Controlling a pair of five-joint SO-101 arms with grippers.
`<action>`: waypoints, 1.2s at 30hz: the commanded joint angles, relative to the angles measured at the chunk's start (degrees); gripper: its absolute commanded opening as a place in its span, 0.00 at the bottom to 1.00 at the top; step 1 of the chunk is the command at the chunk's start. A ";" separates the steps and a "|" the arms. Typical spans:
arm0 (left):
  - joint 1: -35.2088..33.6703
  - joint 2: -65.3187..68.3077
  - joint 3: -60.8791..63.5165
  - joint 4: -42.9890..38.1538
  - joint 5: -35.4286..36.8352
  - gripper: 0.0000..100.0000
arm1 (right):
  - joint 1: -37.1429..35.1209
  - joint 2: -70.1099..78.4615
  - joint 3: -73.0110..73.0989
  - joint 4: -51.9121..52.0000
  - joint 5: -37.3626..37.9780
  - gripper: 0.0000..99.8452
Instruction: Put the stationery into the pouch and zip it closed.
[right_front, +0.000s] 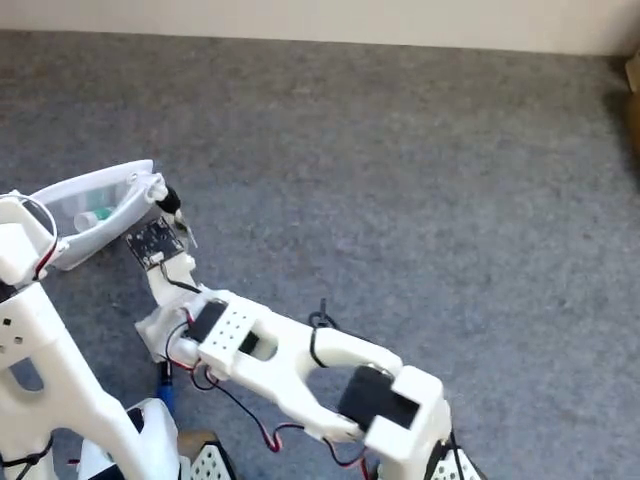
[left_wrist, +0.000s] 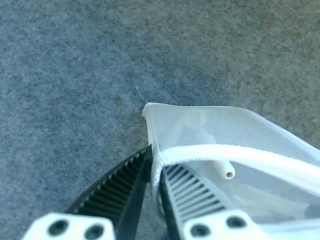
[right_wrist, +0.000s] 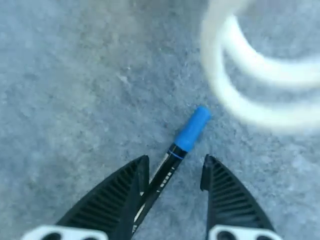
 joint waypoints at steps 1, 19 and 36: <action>-0.40 -1.10 -3.91 -0.97 0.35 0.01 | 0.22 2.15 -6.11 2.86 -0.62 0.17; -0.22 -1.10 -3.91 -0.97 0.35 0.01 | 5.23 12.18 -18.77 24.66 16.44 0.00; 3.21 -1.10 -3.82 -0.97 0.35 0.01 | 8.04 3.21 -13.41 38.29 28.04 0.00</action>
